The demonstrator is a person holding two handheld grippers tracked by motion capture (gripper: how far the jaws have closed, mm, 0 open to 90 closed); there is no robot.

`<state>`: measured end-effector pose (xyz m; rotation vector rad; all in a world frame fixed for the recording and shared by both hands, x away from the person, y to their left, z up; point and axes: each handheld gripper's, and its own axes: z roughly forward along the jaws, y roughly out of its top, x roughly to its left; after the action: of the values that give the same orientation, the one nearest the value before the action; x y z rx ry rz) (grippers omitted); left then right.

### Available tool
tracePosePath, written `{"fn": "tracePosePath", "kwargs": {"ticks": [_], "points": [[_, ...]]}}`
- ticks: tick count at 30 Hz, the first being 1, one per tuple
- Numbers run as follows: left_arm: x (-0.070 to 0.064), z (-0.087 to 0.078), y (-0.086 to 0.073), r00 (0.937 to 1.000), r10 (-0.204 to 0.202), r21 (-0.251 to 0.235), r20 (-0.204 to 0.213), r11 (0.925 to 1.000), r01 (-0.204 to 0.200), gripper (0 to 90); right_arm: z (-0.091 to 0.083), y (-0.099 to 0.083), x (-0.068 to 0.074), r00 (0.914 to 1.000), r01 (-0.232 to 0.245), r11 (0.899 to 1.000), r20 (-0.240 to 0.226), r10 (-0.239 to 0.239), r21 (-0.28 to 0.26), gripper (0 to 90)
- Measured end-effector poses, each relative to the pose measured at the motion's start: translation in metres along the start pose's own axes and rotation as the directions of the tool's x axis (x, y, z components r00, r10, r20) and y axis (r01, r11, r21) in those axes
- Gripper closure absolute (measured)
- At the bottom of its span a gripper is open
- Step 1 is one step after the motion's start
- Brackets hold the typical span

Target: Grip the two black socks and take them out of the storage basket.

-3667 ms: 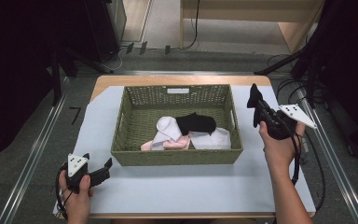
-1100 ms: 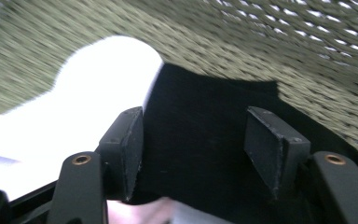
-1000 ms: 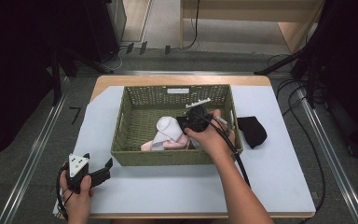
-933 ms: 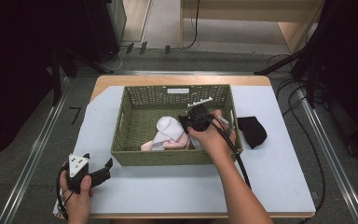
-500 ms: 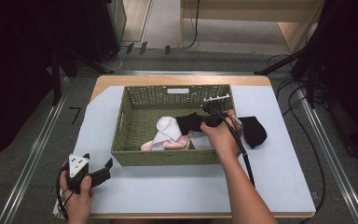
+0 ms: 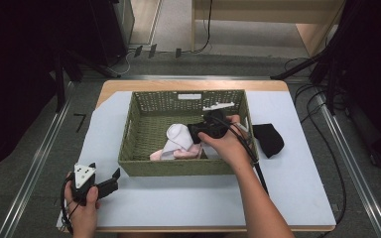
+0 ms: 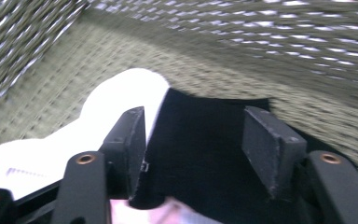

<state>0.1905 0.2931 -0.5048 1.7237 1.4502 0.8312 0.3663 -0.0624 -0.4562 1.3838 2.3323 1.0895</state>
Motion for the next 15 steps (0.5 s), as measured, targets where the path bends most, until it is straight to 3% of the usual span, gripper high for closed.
{"fn": "tracePosePath", "kwargs": {"ticks": [1,3,5,7,9,10,11,12,14,15], "points": [[0.000,0.000,0.000,1.0000,0.001,0.001,0.000,1.0000,-0.001,14.4,0.002,-0.001,0.003,0.9998,0.016,1.000,-0.010,-0.016,0.022,48.2],[0.000,0.000,0.000,1.0000,0.001,-0.001,0.000,1.0000,-0.001,14.5,0.007,-0.003,0.008,0.9979,0.064,0.990,-0.019,-0.062,0.129,66.2],[0.000,0.000,0.000,1.0000,0.001,-0.002,-0.001,1.0000,-0.001,14.5,0.005,-0.003,0.006,0.9955,0.092,0.983,0.006,-0.095,0.159,81.7],[0.000,0.000,0.000,1.0000,0.002,-0.001,-0.001,1.0000,-0.002,14.5,-0.003,0.001,0.002,0.9956,0.069,0.990,0.055,-0.076,0.123,88.4],[0.000,0.000,0.000,1.0000,0.003,-0.002,-0.001,1.0000,-0.003,14.5,-0.014,0.003,-0.003,0.9970,0.015,1.000,0.075,-0.017,0.025,88.8],[0.000,0.000,0.000,1.0000,0.003,-0.001,-0.001,1.0000,-0.003,14.5,-0.018,0.003,-0.006,0.9941,0.003,1.000,0.108,-0.001,-0.018,88.9],[0.000,0.000,0.000,1.0000,0.003,-0.002,-0.001,1.0000,-0.003,14.5,-0.021,0.002,-0.009,0.9887,-0.021,0.999,0.148,0.027,-0.042,88.9],[0.000,0.000,0.000,1.0000,0.003,-0.002,-0.001,1.0000,-0.003,14.5,-0.021,0.001,-0.012,0.9778,-0.039,0.998,0.204,0.047,-0.043,88.9],[0.000,0.000,0.000,1.0000,0.002,-0.004,0.001,1.0000,-0.002,14.5,-0.019,-0.002,-0.018,0.9457,-0.054,0.999,0.321,0.052,-0.002,88.7],[0.000,0.000,0.000,1.0000,0.002,-0.005,0.000,1.0000,-0.002,14.5,-0.017,-0.003,-0.021,0.9385,-0.067,0.997,0.341,0.053,0.029,88.5]]}}
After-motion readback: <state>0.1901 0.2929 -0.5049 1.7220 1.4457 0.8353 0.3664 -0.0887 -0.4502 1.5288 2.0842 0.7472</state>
